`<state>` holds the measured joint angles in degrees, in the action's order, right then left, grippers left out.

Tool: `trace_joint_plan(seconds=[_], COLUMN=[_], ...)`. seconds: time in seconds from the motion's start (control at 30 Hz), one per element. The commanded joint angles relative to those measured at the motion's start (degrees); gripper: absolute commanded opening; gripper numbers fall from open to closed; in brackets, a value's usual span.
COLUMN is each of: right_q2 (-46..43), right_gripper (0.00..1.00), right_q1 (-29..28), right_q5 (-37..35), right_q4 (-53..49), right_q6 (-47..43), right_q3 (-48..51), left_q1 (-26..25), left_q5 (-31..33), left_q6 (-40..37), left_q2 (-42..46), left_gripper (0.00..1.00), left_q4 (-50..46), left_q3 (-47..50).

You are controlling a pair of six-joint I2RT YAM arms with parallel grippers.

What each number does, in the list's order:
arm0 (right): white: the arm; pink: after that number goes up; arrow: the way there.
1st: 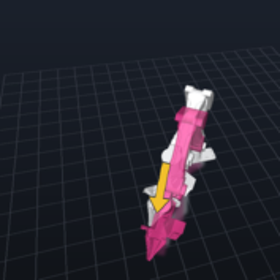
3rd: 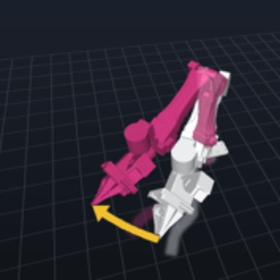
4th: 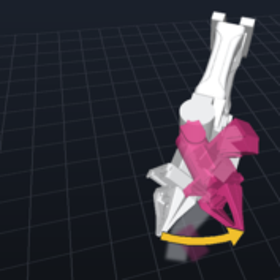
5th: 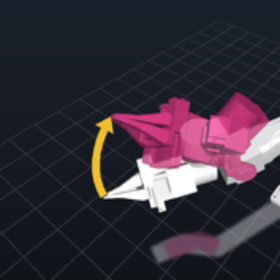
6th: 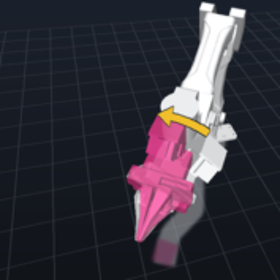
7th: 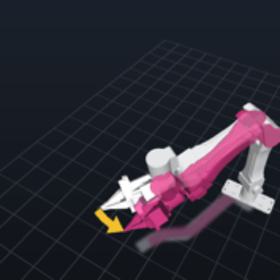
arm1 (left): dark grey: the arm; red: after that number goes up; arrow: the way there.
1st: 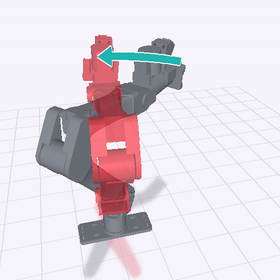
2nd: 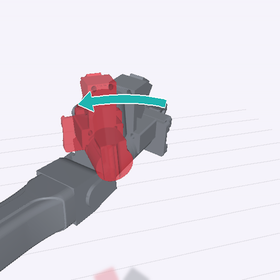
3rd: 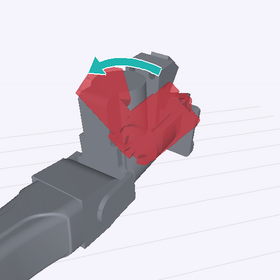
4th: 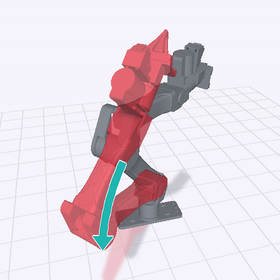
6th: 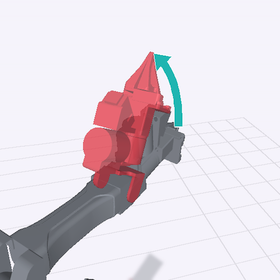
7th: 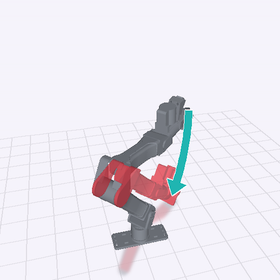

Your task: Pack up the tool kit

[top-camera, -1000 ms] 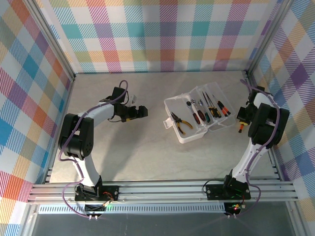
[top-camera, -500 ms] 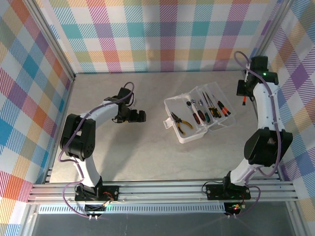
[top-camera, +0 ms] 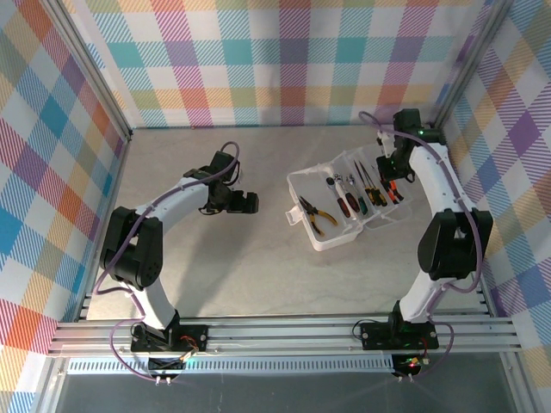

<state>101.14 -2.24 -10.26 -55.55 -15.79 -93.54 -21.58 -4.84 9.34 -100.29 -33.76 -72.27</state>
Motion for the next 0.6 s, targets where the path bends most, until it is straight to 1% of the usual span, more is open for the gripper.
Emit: trace_joint_plan(seconds=[0.0, 0.27, 0.57], right_q2=[0.66, 2.13, 5.02], right_gripper=[0.00, 0.00, 0.00], right_q1=[-0.37, -0.50, -0.74], right_q5=[-2.28, -5.24, -6.79], right_q4=[1.39, 1.94, -0.77], right_q6=[-2.86, -3.63, -5.17], right_q3=[0.88, 1.01, -3.90], left_q1=[-0.13, -0.21, -0.23], left_q5=[0.09, -1.00, -1.57], left_q6=[-0.20, -0.29, -0.75], left_q2=[1.20, -0.30, -2.55], left_gripper=[1.00, 1.00, 1.00], left_q4=[-1.57, -2.57, -4.71], left_q3=[-1.11, -2.20, -5.00])
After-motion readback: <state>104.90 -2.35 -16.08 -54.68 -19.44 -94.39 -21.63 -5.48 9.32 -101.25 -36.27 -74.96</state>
